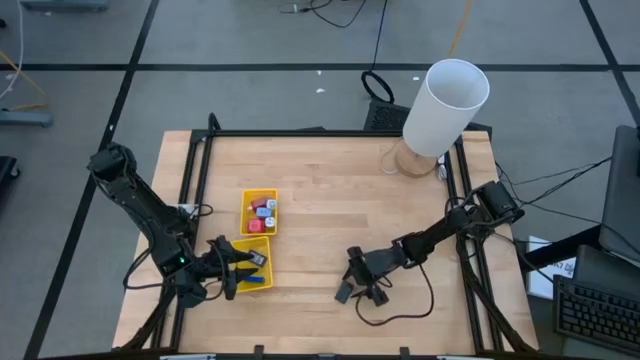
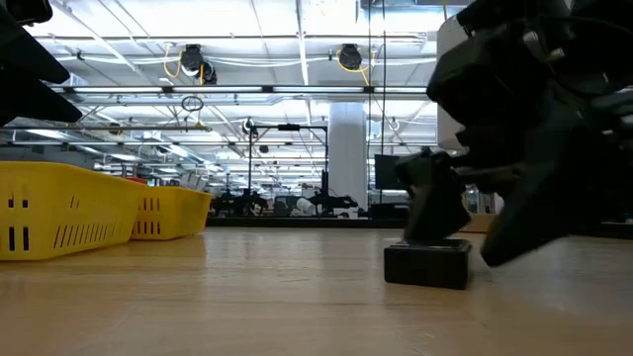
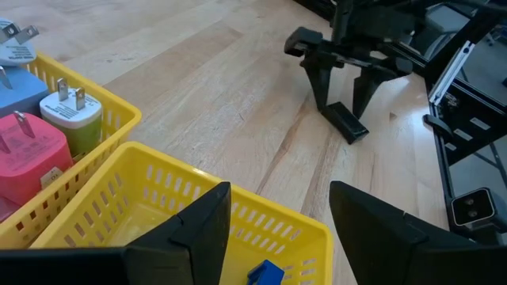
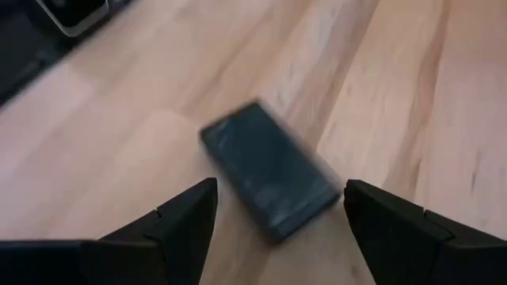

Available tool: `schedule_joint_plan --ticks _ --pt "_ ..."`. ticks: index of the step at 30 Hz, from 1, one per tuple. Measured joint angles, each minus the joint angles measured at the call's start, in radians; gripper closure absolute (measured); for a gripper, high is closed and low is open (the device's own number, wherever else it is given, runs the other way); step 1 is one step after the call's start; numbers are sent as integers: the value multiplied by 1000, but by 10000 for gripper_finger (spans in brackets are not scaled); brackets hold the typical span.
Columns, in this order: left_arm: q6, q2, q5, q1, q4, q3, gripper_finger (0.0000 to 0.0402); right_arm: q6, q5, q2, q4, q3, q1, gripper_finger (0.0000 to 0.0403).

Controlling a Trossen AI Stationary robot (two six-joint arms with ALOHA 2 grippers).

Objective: Pick & Place Office items
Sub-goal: Put the black digital timer into the bottom yellow bin

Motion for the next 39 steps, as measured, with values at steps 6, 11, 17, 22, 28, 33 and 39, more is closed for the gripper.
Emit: schedule_joint_plan --ticks 6,11,17,22,28,33,39 --pt "0 0 0 0 0 0 177 -29 12 0 -18 0 0 145" --pt "0 0 0 0 0 0 169 -53 21 0 16 0 0 160" --pt "0 0 0 0 0 0 167 -53 20 0 25 0 0 180" --pt "0 0 -1 18 0 0 165 -53 20 10 39 0 0 186" --pt "1 0 8 38 -1 0 164 -45 4 67 101 1 -3 193" --pt "1 0 9 38 -1 0 165 -64 -11 77 108 2 -20 213" --pt "10 0 10 38 -1 0 165 -80 -14 79 134 2 -25 242"
